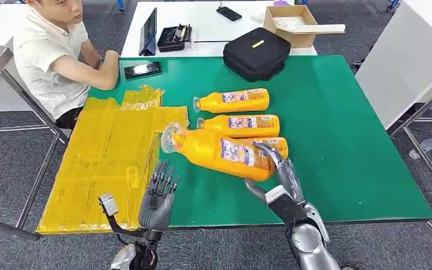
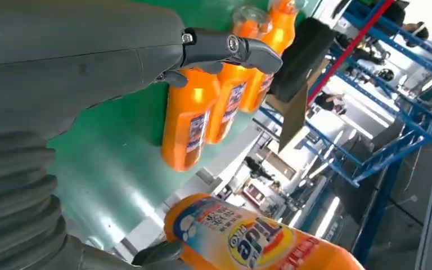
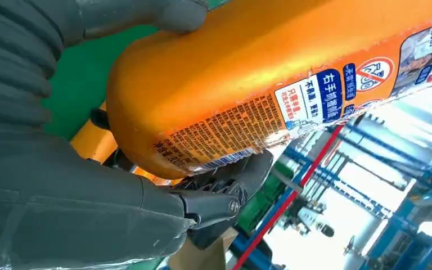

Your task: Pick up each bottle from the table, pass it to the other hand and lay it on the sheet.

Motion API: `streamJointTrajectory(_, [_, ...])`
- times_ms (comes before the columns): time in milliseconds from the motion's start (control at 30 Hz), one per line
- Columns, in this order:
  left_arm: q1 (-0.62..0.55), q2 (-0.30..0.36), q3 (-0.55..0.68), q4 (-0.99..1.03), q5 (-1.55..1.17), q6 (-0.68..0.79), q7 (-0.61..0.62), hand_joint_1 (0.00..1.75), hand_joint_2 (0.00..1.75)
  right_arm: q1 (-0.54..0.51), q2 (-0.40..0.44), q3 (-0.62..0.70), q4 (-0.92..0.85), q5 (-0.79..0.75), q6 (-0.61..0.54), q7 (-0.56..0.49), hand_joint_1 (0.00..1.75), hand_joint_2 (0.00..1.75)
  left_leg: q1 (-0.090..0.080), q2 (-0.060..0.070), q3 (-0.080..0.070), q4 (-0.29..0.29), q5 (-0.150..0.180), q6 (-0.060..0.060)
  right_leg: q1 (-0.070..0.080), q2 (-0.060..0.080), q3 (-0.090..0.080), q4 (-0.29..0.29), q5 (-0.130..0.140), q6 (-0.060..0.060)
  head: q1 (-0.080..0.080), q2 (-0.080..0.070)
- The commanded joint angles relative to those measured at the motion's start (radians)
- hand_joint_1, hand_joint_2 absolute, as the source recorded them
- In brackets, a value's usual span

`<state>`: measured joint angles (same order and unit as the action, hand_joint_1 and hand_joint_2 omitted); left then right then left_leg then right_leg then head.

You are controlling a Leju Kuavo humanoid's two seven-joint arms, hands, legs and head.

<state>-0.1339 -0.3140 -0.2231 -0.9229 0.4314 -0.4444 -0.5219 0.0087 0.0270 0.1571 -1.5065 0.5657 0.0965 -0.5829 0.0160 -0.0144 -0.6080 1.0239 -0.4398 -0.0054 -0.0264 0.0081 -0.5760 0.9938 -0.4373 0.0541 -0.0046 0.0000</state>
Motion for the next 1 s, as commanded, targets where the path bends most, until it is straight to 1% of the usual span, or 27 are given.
streamJointTrajectory(33, [-0.121, -0.035, -0.072, 0.190, 0.078, -0.017, 0.011, 0.00, 1.75, -0.089, 0.016, 0.067, 0.096, -0.029, 0.019, -0.018, 1.75, 1.75, 0.000, 0.001, 0.002, 0.000, 0.000, 0.001, 0.001, -0.001, 0.002, -0.001, 0.001, -0.003, 0.000, 0.000])
streamJointTrajectory(100, [-0.128, -0.035, -0.079, 0.191, 0.057, -0.012, -0.025, 0.00, 1.75, -0.091, 0.016, 0.076, 0.099, -0.034, 0.020, -0.018, 1.75, 1.75, 0.000, 0.001, 0.001, 0.000, 0.000, 0.001, 0.001, 0.000, 0.001, 0.000, 0.001, -0.002, 0.000, 0.000])
streamJointTrajectory(167, [-0.139, -0.035, -0.082, 0.134, 0.006, -0.004, -0.068, 0.00, 1.75, -0.087, 0.021, 0.081, 0.106, -0.041, 0.023, -0.014, 1.75, 1.75, 0.000, 0.001, 0.001, 0.000, 0.000, 0.001, 0.001, -0.001, 0.002, -0.001, 0.000, -0.002, 0.000, 0.000])
streamJointTrajectory(300, [-0.101, -0.035, -0.095, -0.025, -0.064, 0.024, -0.075, 0.00, 1.75, -0.071, 0.039, 0.085, 0.103, -0.051, 0.025, -0.010, 1.75, 1.75, 0.001, 0.000, 0.000, 0.001, 0.000, 0.001, 0.001, -0.002, 0.001, 0.000, -0.001, -0.003, 0.000, 0.000])
streamJointTrajectory(400, [-0.087, -0.035, -0.125, -0.095, -0.087, 0.007, -0.079, 0.00, 1.75, -0.100, 0.040, 0.108, 0.104, -0.066, 0.036, 0.007, 1.75, 1.75, 0.000, 0.001, 0.001, 0.001, 0.000, 0.001, 0.001, 0.000, 0.001, 0.000, 0.000, -0.003, 0.000, 0.000])
streamJointTrajectory(433, [-0.081, -0.035, -0.138, -0.118, -0.096, 0.006, -0.085, 0.00, 1.75, -0.106, 0.044, 0.113, 0.108, -0.070, 0.040, 0.015, 1.69, 1.75, 0.000, 0.001, 0.000, 0.001, 0.000, 0.001, 0.001, 0.000, 0.000, 0.001, 0.000, -0.002, 0.000, 0.000])
streamJointTrajectory(467, [-0.072, -0.035, -0.151, -0.148, -0.132, 0.026, -0.103, 0.00, 1.75, -0.108, 0.046, 0.123, 0.114, -0.071, 0.041, 0.022, 1.68, 1.75, 0.000, 0.002, 0.000, 0.002, -0.001, 0.001, 0.001, 0.000, 0.000, 0.001, 0.000, -0.003, 0.000, 0.000])
streamJointTrajectory(500, [-0.068, -0.035, -0.159, -0.166, -0.164, 0.039, -0.119, 0.00, 1.75, -0.108, 0.049, 0.128, 0.117, -0.072, 0.041, 0.026, 1.59, 1.75, 0.000, 0.001, 0.000, 0.002, 0.000, 0.001, 0.001, 0.000, 0.000, 0.001, 0.000, -0.002, 0.000, 0.000])
streamJointTrajectory(533, [-0.064, -0.035, -0.165, -0.182, -0.190, 0.049, -0.132, 0.00, 1.75, -0.108, 0.051, 0.132, 0.120, -0.072, 0.039, 0.030, 1.55, 1.75, 0.000, 0.001, -0.001, 0.001, 0.000, 0.001, 0.001, 0.000, -0.001, 0.001, 0.000, -0.002, 0.000, 0.000])
streamJointTrajectory(567, [-0.057, -0.035, -0.172, -0.205, -0.213, 0.057, -0.142, 0.00, 1.75, -0.108, 0.053, 0.135, 0.122, -0.071, 0.036, 0.036, 1.57, 1.75, 0.001, 0.003, 0.002, 0.001, -0.001, 0.002, 0.002, 0.000, 0.002, 0.000, 0.000, -0.004, 0.000, 0.000])
streamJointTrajectory(600, [-0.054, -0.035, -0.175, -0.216, -0.229, 0.063, -0.147, 0.00, 1.75, -0.109, 0.055, 0.137, 0.123, -0.071, 0.034, 0.039, 1.59, 1.75, 0.001, 0.001, 0.000, 0.001, 0.000, 0.001, 0.001, 0.000, 0.000, 0.000, 0.000, -0.002, 0.000, 0.000])
streamJointTrajectory(667, [-0.050, -0.034, -0.180, -0.231, -0.256, 0.074, -0.161, 0.00, 1.75, -0.109, 0.056, 0.139, 0.123, -0.071, 0.033, 0.041, 1.59, 1.75, 0.000, 0.002, 0.000, 0.001, 0.000, 0.001, 0.001, 0.001, 0.001, 0.000, 0.000, -0.002, 0.000, 0.000])
streamJointTrajectory(700, [-0.050, -0.034, -0.180, -0.231, -0.256, 0.074, -0.161, 0.00, 1.75, -0.109, 0.056, 0.139, 0.123, -0.071, 0.033, 0.041, 1.57, 1.75, 0.000, 0.001, 0.000, 0.001, 0.000, 0.001, 0.001, 0.000, 0.001, 0.000, 0.000, -0.002, 0.000, 0.000])
streamJointTrajectory(767, [-0.036, -0.035, -0.184, -0.269, -0.298, 0.097, -0.176, 0.00, 1.75, -0.115, 0.060, 0.147, 0.130, -0.070, 0.036, 0.056, 1.48, 1.75, 0.000, 0.002, 0.000, 0.000, 0.000, 0.001, 0.000, 0.000, 0.001, 0.000, 0.000, -0.002, 0.000, 0.000])
streamJointTrajectory(833, [-0.032, -0.035, -0.187, -0.282, -0.302, 0.101, -0.176, 0.00, 1.75, -0.119, 0.061, 0.154, 0.137, -0.069, 0.036, 0.059, 1.45, 1.75, 0.000, 0.002, 0.000, 0.001, 0.000, 0.001, 0.000, 0.001, 0.001, 0.000, 0.000, -0.002, 0.000, 0.000])
streamJointTrajectory(900, [-0.032, -0.035, -0.187, -0.282, -0.302, 0.101, -0.176, 0.00, 1.75, -0.119, 0.061, 0.154, 0.137, -0.069, 0.036, 0.059, 1.47, 1.75, 0.001, 0.002, 0.001, 0.001, -0.001, 0.001, 0.001, 0.000, 0.002, 0.000, 0.000, -0.003, 0.000, 0.000])
streamJointTrajectory(933, [-0.031, -0.035, -0.191, -0.291, -0.302, 0.103, -0.175, 0.00, 1.75, -0.124, 0.063, 0.159, 0.144, -0.070, 0.037, 0.058, 1.45, 1.75, 0.000, 0.002, 0.001, 0.000, 0.000, 0.001, 0.001, 0.000, 0.002, 0.000, 0.000, -0.002, 0.000, 0.000])
streamJointTrajectory(1000, [-0.033, -0.035, -0.192, -0.289, -0.299, 0.102, -0.175, 0.00, 1.75, -0.127, 0.063, 0.162, 0.149, -0.070, 0.037, 0.058, 1.50, 1.75, 0.000, 0.002, 0.001, 0.000, -0.001, 0.001, 0.001, 0.000, 0.002, 0.000, 0.000, -0.002, 0.000, 0.000])
